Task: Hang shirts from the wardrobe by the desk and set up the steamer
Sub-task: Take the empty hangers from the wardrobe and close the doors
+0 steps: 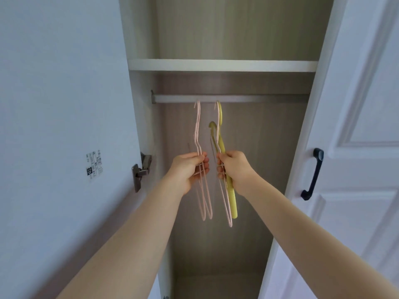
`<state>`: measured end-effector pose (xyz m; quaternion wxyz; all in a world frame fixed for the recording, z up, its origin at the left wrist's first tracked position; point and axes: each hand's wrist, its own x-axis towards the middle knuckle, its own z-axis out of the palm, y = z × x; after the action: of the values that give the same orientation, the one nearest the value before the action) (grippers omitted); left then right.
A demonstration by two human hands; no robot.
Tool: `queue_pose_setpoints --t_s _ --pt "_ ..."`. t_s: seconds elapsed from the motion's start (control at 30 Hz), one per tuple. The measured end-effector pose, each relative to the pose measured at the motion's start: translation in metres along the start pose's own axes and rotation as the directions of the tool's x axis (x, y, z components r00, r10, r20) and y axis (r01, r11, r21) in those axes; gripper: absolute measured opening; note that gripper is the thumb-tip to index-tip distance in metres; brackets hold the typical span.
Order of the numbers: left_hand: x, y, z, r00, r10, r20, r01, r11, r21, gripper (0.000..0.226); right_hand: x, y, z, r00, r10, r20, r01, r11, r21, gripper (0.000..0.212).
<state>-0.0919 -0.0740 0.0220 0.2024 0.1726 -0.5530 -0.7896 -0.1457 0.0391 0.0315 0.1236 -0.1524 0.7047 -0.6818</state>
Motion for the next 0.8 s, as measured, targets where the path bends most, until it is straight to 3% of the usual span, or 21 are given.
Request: queue_pose_setpoints --t_s 0.27,0.43,0.63,0.8 --pt "-0.088 -0.075 -0.005 0.997 -0.068 -0.034 0.072 0.988 0.136 0.014 -0.086 0.056 -0.026 0.999 0.023 0.045 -0.009 0.96 -0.279 0.02" --pt "-0.152 -0.108 -0.012 0.991 -0.131 0.025 0.127 0.983 0.132 0.015 -0.142 0.084 -0.029 0.997 0.055 0.046 -0.031 0.906 -0.422 0.016" --pt "-0.202 -0.136 -0.022 0.977 -0.21 0.045 0.204 0.973 0.112 0.012 -0.199 0.112 -0.025 0.985 0.173 -0.02 -0.165 0.889 -0.427 0.011" --pt "-0.226 -0.157 -0.043 0.914 -0.405 0.016 0.405 0.914 0.021 0.009 -0.245 0.141 -0.01 0.98 0.176 -0.09 -0.198 0.87 -0.452 0.02"
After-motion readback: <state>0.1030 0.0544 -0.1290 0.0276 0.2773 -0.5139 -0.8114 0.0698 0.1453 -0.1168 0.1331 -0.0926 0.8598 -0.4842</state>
